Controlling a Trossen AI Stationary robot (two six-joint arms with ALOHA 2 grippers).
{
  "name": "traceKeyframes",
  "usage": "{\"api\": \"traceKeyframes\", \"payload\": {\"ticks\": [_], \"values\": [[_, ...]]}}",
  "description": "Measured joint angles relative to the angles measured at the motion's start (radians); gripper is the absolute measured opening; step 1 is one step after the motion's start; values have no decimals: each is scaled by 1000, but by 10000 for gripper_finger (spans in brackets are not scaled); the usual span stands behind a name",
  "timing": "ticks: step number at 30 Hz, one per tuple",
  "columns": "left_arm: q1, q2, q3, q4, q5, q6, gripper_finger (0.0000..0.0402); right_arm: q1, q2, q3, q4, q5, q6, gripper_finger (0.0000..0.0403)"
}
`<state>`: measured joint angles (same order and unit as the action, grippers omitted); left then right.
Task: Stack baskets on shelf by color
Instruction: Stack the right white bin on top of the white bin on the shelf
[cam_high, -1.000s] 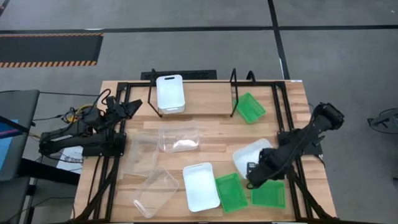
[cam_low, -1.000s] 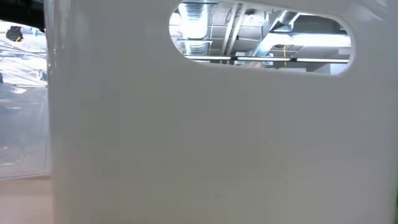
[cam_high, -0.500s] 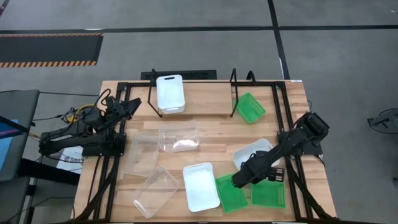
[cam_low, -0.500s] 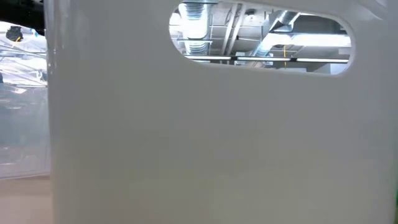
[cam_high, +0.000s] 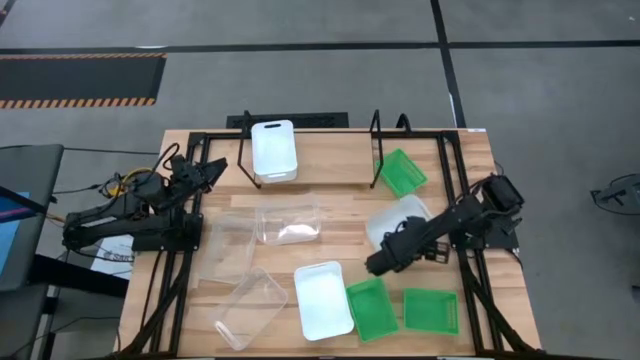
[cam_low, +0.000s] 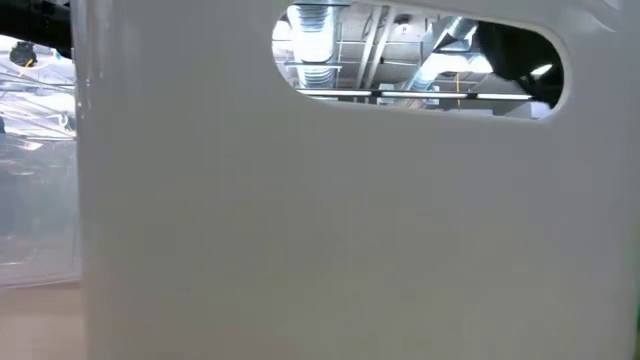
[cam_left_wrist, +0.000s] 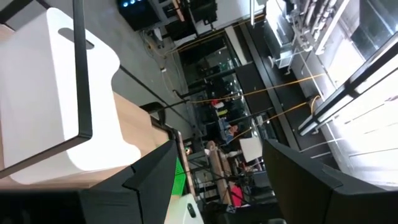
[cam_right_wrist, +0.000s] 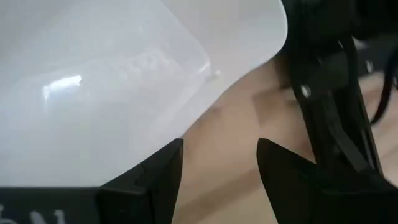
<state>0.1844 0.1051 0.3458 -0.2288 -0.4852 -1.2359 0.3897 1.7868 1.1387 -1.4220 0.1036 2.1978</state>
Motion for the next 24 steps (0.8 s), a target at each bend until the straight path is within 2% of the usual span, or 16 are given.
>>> {"api": "traceKeyframes", "payload": {"ticks": [4,8,12,15,18,24], "values": [[0,0,0,0,10,-8,228,-44,0,23,27,-4,-99,230],[0,0,0,0,17,-9,228,-59,-4,110,2,4,-73,230],[0,0,0,1,17,-8,228,-59,-20,186,-40,56,10,230],[0,0,0,-3,16,-6,228,-60,-23,191,-37,84,88,230],[0,0,0,-6,8,-6,228,-78,-4,168,14,77,95,228],[0,0,0,-15,9,-6,228,-116,72,81,236,73,97,217]]}}
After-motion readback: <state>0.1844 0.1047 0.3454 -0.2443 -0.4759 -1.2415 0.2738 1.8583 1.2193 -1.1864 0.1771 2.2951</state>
